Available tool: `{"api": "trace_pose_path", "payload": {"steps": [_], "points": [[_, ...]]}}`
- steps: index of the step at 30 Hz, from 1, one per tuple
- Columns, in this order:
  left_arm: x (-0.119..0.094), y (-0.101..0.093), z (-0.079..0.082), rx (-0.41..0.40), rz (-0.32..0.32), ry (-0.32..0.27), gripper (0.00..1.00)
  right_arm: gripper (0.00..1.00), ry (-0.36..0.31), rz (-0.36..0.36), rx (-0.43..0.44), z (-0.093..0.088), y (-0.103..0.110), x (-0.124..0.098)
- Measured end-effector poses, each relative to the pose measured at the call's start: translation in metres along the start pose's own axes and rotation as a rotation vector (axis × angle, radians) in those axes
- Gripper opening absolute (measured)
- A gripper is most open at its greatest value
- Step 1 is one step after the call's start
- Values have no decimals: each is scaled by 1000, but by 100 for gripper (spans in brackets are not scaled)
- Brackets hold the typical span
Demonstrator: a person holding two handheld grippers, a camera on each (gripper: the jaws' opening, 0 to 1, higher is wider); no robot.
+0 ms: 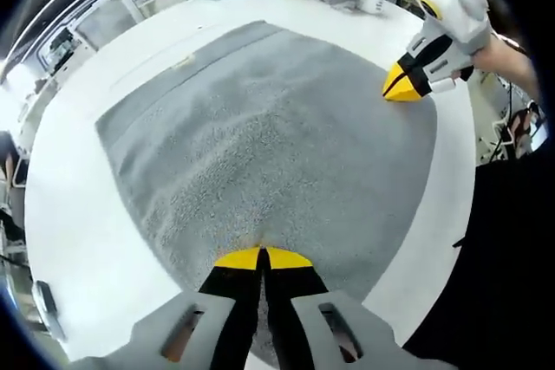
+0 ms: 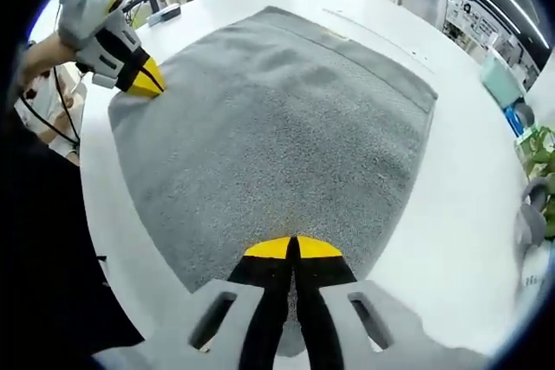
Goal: Fold the towel on the table until its edges align and the towel forms a compact rectangular stack.
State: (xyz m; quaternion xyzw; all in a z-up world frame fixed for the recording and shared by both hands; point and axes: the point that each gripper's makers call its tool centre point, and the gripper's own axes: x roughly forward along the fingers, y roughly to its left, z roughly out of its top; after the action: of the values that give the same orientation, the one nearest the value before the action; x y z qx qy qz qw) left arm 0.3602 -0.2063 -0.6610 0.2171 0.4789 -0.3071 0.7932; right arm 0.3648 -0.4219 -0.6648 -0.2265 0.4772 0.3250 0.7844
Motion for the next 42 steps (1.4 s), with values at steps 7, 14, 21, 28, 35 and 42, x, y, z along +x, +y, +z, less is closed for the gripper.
{"api": "trace_pose_path", "payload": {"steps": [7, 14, 21, 28, 35, 42], "points": [[0, -1, 0, 16, -15, -10, 1, 0, -1, 4, 1, -1, 1, -1], [0, 0, 0, 14, -19, -7, 1, 0, 6, 0, -11, -1, 1, -1], [-1, -1, 0, 34, -21, -4, 1, 0, 3, 6, -4, 0, 0, -1], [0, -1, 0, 41, -19, -5, 1, 0, 1, 3, -4, -1, 0, -1], [-1, -1, 0, 44, -15, -12, 1, 0, -18, -7, -1, -1, 1, -1], [-1, 0, -1, 29, -25, -33, 1, 0, -35, -24, -7, -1, 1, -1]]}}
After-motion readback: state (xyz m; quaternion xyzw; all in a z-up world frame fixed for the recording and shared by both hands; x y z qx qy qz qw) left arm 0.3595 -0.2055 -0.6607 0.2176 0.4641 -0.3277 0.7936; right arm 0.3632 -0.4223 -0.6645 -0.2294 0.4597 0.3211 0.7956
